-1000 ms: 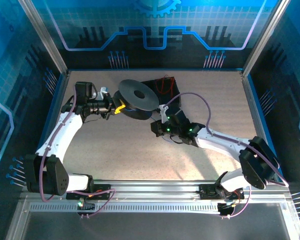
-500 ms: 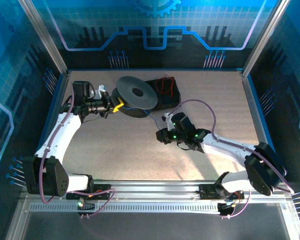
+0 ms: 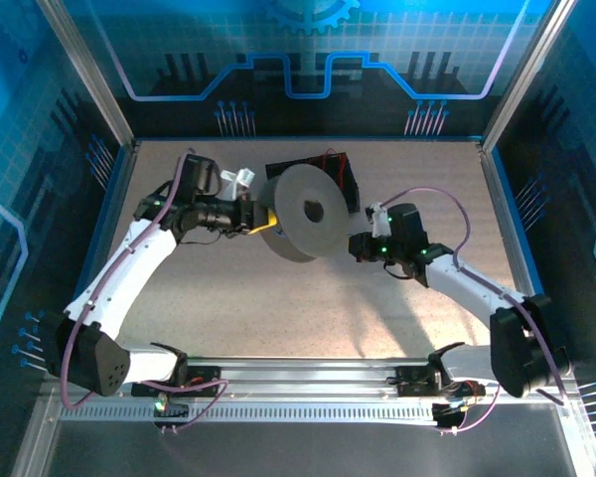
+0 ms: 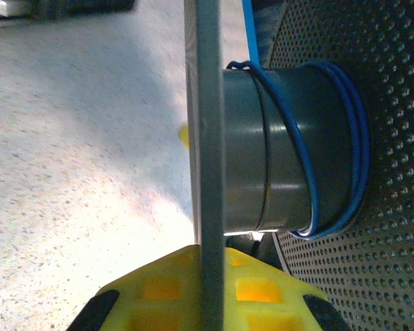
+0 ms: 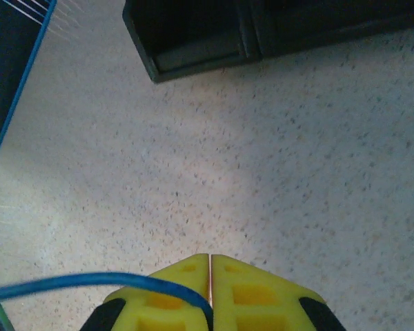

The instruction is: Wrap the cables

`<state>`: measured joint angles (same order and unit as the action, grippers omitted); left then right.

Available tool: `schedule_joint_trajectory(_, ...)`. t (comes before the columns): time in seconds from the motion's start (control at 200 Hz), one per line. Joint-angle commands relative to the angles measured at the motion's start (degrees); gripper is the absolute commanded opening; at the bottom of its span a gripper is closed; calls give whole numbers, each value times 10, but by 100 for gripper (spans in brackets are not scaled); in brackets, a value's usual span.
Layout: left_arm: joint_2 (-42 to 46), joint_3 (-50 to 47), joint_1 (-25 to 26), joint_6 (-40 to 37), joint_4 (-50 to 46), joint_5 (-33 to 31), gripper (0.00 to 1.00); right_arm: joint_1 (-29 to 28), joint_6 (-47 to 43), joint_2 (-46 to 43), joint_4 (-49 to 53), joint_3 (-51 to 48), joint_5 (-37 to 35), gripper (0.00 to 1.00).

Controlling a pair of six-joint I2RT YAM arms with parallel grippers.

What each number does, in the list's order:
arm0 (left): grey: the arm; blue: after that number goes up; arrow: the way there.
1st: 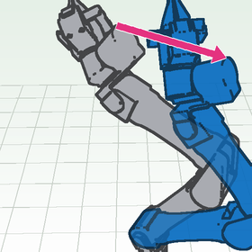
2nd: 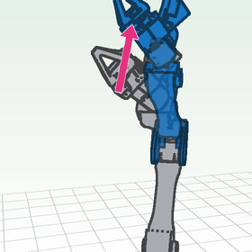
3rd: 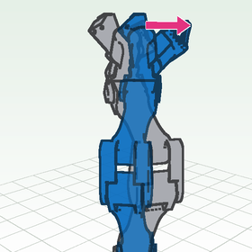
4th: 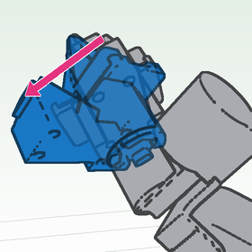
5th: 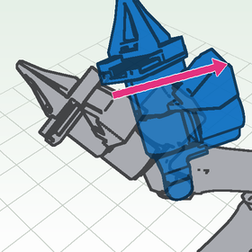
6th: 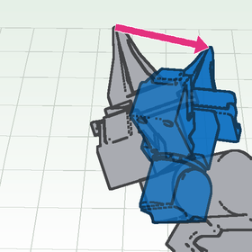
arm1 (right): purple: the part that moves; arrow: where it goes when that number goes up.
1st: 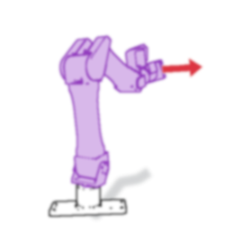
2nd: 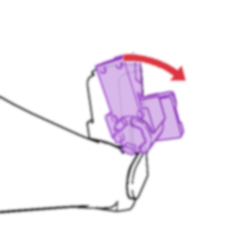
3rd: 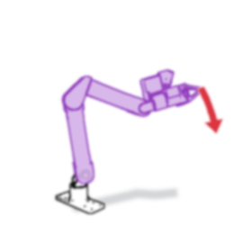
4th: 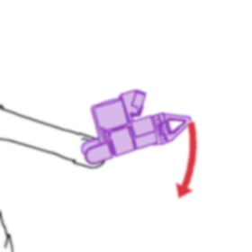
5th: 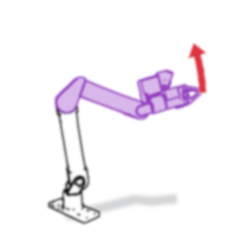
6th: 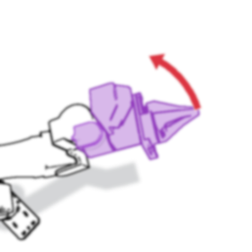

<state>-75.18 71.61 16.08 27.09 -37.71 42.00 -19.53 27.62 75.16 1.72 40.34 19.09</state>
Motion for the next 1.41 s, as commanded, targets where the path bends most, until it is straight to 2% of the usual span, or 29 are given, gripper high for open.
schedule_joint_trajectory(0.0,25,33,26,-79,-47,46,0,78,-11,41,51,26,53,0)
schedule_joint_trajectory(0.31,12,48,40,-87,-65,-10,0,86,-5,7,21,41,153,0)
schedule_joint_trajectory(0.445,6,53,39,-63,-38,-15,0,73,4,-28,2,11,175,18)
schedule_joint_trajectory(0.525,-1,63,39,-63,-40,-13,0,65,6,-56,2,-5,175,21)
schedule_joint_trajectory(0.555,-3,66,39,-64,-41,-11,0,66,12,-66,1,-10,172,17)
schedule_joint_trajectory(0.63,-4,68,40,-72,-46,-4,0,72,33,-80,7,-15,164,0)
schedule_joint_trajectory(0.766,-1,65,57,-101,-69,6,0,101,96,-82,3,-17,152,0)
schedule_joint_trajectory(0.931,-9,65,149,-155,-106,-37,0,133,134,-39,-17,48,191,0)
schedule_joint_trajectory(1.046,-23,65,193,-178,-128,-74,0,143,98,-6,-26,117,240,0)
schedule_joint_trajectory(1.126,-22,64,191,-176,-127,-87,0,144,48,-6,-11,132,255,0)
schedule_joint_trajectory(1.266,-10,69,180,-173,-125,-111,0,147,9,-52,-3,96,248,0)
schedule_joint_trajectory(1.291,-9,71,180,-176,-126,-118,0,147,4,-59,2,86,244,4)
schedule_joint_trajectory(1.321,-8,73,180,-181,-127,-120,0,146,-10,-75,19,81,234,13)
schedule_joint_trajectory(1.401,-8,79,179,-195,-134,-129,0,148,-39,-102,80,87,208,22)
